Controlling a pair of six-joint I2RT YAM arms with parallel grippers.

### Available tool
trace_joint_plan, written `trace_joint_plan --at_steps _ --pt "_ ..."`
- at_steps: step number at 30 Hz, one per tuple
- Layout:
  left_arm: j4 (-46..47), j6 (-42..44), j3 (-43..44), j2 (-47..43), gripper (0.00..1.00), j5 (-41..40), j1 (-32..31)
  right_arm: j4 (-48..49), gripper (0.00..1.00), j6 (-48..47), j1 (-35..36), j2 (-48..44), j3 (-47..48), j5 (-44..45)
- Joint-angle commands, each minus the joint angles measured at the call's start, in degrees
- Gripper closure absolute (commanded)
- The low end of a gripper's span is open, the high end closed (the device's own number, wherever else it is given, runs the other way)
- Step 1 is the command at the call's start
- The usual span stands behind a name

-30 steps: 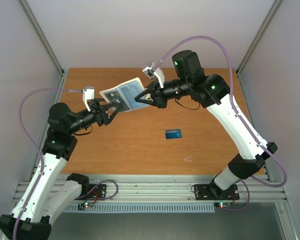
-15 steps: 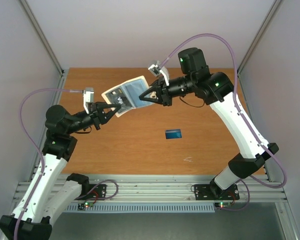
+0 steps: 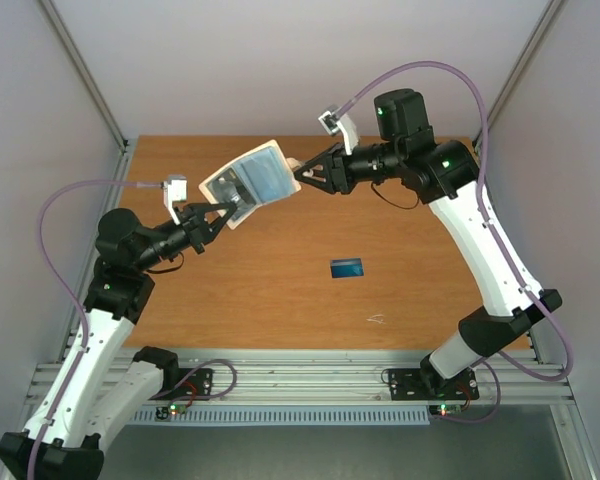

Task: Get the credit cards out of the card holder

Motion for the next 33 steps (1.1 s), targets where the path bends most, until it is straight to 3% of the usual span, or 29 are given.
trace_joint_plan --at_steps 1,3,5,8,14,17,19,22,23,26,29,33 --pt "-1.57 2.7 0.79 -0.73 1.0 -4.79 0.05 2.13 0.68 0.86 3.73 -4.59 0.89 8.83" --pt "-1.09 2.6 0.51 -0.77 1.0 -4.66 0.05 2.53 0.68 -2.04 8.57 -4.36 1.26 7.92" --pt "-0.87 2.59 0.58 -0.33 1.0 -4.55 0.06 3.22 0.68 -3.65 12.68 -2.49 1.65 1.47" --pt "-0.16 2.61 0.87 -0.11 1.0 -3.84 0.05 6.34 0.72 -0.06 14.66 0.92 2.08 -5.21" --pt "0.05 3.17 1.29 -0.22 1.0 -4.62 0.08 5.82 0.71 0.49 14.66 0.78 4.92 4.04" --pt "-4.56 5.08 1.84 -0.19 1.0 -7.4 0.1 4.69 0.69 -0.6 14.53 -1.24 4.93 8.01" --pt "-12.34 8.85 3.89 0.46 1.0 -14.6 -0.02 4.07 0.68 -1.06 14.54 -1.63 5.0 7.32" --pt "-29.31 24.49 7.79 4.16 1.0 -31.11 -0.25 4.21 0.67 -0.28 14.93 -1.19 4.55 4.14" --pt "-34.26 33.43 8.69 6.13 1.0 -38.36 -0.42 4.26 0.67 0.08 14.98 -0.87 4.34 3.51" --pt "-47.34 45.16 11.5 11.57 1.0 -52.81 -0.6 4.07 0.67 0.41 15.07 -0.98 3.52 2.87" --pt "-50.71 49.34 13.24 12.69 1.0 -55.36 -0.64 7.49 0.66 1.21 15.07 -2.6 0.21 2.7" --pt "-50.55 46.67 15.37 12.44 1.0 -53.11 -0.73 16.12 0.66 7.03 15.06 -2.98 -5.15 -0.18"
